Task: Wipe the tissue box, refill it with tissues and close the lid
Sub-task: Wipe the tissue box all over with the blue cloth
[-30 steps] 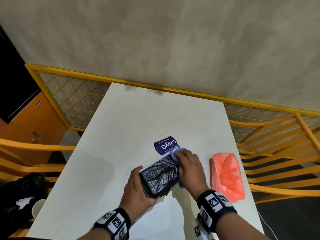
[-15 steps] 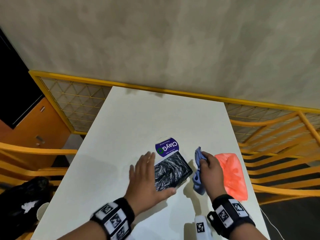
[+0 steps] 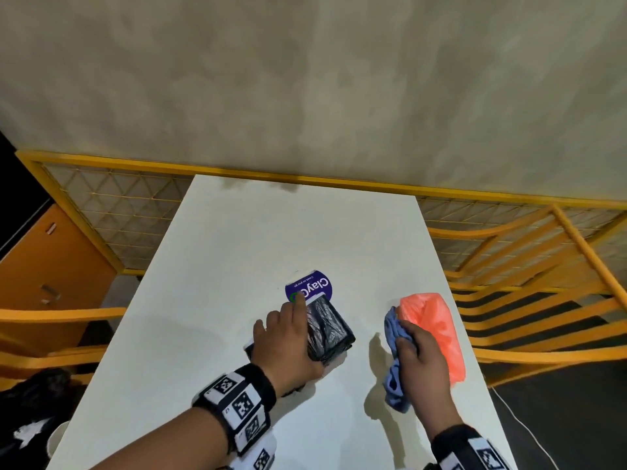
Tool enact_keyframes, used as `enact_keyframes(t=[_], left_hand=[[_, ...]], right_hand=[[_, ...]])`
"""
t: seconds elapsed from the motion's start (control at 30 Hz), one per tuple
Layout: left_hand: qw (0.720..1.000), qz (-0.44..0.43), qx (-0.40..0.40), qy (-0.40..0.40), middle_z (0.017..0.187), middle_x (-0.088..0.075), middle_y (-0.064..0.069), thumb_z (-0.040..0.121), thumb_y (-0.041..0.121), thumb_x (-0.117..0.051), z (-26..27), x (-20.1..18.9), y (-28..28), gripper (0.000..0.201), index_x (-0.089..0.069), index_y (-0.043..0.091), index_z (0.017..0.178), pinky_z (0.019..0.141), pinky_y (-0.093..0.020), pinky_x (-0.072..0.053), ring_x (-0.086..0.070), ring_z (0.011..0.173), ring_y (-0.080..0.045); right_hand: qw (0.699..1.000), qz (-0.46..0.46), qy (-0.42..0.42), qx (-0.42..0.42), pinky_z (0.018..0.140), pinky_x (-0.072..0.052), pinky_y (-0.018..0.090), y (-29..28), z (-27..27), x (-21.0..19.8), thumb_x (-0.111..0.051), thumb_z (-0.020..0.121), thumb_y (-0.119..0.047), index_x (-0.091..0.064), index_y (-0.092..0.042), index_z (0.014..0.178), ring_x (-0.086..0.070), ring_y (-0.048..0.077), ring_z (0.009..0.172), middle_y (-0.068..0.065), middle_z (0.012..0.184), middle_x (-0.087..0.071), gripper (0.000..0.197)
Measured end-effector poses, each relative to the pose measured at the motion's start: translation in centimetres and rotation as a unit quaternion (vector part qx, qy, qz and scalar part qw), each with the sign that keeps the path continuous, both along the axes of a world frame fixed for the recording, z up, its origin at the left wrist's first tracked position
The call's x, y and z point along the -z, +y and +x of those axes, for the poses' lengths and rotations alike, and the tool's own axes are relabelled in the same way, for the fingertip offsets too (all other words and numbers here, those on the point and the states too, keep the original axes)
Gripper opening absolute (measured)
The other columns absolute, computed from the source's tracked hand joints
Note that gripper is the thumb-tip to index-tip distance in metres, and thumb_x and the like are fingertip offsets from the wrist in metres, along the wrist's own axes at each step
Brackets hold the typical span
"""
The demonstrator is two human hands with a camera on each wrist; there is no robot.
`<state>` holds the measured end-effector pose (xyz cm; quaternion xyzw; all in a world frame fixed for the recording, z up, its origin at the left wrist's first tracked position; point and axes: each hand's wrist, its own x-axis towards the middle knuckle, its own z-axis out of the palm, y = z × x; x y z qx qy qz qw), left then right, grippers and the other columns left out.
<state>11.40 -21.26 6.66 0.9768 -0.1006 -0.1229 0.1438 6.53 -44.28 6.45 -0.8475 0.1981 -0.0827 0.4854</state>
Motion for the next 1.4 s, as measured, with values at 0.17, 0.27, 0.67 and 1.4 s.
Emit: enact_keyframes(t=[0.17, 0.27, 0.67, 1.4], left_hand=[[0.955, -0.297, 0.000, -0.017, 0.141, -0.020, 0.020, 0.066, 0.042, -0.082, -1.6, 1.1, 2.7, 0.129, 0.009, 0.032, 0.156, 0.116, -0.037, -0.033, -0.027, 0.137, -0.008], [0.917, -0.394, -0.061, -0.015, 0.139, -0.021, 0.030, 0.060, 0.038, -0.088, -2.7, 2.9, 3.7, 0.123, 0.001, 0.062, 0.141, 0.106, -0.033, -0.048, -0.036, 0.137, -0.004], [0.877, -0.461, -0.097, -0.093, 0.120, -0.058, 0.008, 0.064, 0.030, -0.086, -4.2, 6.1, 2.7, 0.078, -0.044, 0.029, 0.129, 0.091, -0.039, -0.055, -0.063, 0.111, -0.011], [0.895, -0.419, -0.131, -0.076, 0.133, -0.045, 0.006, 0.052, 0.042, -0.090, -5.7, 8.5, 3.4, 0.117, -0.017, 0.031, 0.142, 0.094, -0.024, -0.052, -0.055, 0.120, -0.008]], right_hand=[[0.999, -0.015, -0.039, 0.018, 0.090, -0.040, 0.029, -0.8, 0.2, -2.0, -0.050, 0.097, -0.011, -0.058, -0.025, 0.126, -0.053, 0.017, 0.107, -0.003, 0.118, -0.056, 0.032], [0.996, -0.037, -0.081, 0.008, 0.089, -0.041, 0.023, -0.3, 0.4, -3.7, -0.052, 0.097, -0.010, -0.059, -0.024, 0.125, -0.053, 0.012, 0.105, -0.002, 0.118, -0.057, 0.033], [0.869, -0.284, -0.224, -0.339, 0.079, -0.048, 0.036, 11.2, 0.1, -4.6, -0.059, 0.077, -0.010, -0.063, -0.023, 0.117, -0.057, 0.024, 0.098, -0.001, 0.114, -0.063, 0.043], [0.916, -0.269, -0.129, -0.270, 0.083, -0.048, 0.035, 8.5, 4.6, -0.8, -0.049, 0.082, -0.008, -0.064, -0.019, 0.116, -0.058, 0.026, 0.097, -0.002, 0.117, -0.062, 0.039]])
